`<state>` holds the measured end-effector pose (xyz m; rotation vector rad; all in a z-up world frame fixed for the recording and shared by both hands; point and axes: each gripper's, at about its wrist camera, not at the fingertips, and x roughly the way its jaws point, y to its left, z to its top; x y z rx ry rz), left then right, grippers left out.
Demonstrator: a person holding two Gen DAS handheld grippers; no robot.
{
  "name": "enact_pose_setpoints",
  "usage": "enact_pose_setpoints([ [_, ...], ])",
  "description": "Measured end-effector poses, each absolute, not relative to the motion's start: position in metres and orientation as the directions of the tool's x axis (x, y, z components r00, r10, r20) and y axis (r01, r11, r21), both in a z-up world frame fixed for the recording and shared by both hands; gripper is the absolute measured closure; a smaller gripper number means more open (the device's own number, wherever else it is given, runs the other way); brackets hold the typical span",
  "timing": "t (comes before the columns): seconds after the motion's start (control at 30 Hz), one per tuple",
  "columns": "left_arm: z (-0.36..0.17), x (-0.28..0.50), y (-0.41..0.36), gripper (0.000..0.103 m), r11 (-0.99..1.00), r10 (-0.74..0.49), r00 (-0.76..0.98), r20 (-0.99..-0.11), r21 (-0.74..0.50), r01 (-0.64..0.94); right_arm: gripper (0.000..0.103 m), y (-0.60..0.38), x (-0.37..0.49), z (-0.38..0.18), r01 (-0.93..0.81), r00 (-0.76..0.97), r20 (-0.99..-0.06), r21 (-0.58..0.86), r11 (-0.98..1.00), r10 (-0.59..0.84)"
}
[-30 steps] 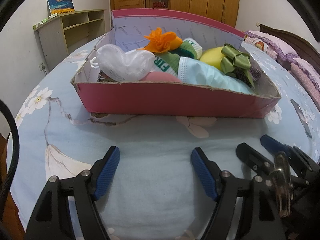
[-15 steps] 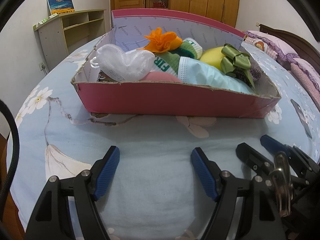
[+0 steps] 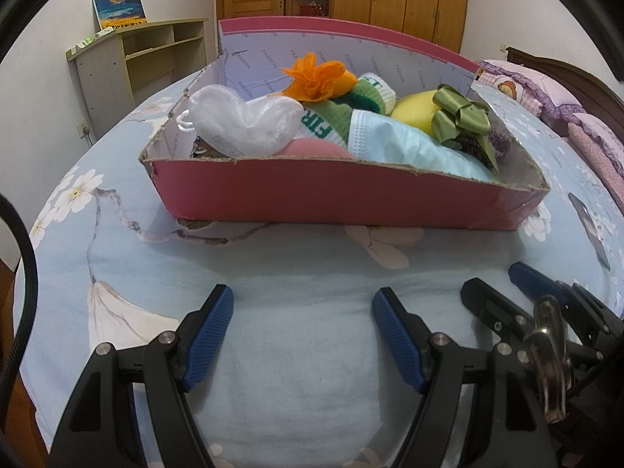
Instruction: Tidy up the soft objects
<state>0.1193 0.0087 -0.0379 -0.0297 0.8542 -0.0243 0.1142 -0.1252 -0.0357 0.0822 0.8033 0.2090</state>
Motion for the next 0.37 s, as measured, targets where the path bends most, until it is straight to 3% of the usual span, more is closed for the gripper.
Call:
enact_pose_setpoints([
  [0.37, -0.0397, 0.1173, 0.0141, 0.025, 0.998, -0.051, 0.655, -0.754, -0.054, 0.017, 0.037, -0.1225, 0.1143, -0.0345, -0.149, 0.669, -0.714, 0.144, 0.978, 0.207],
])
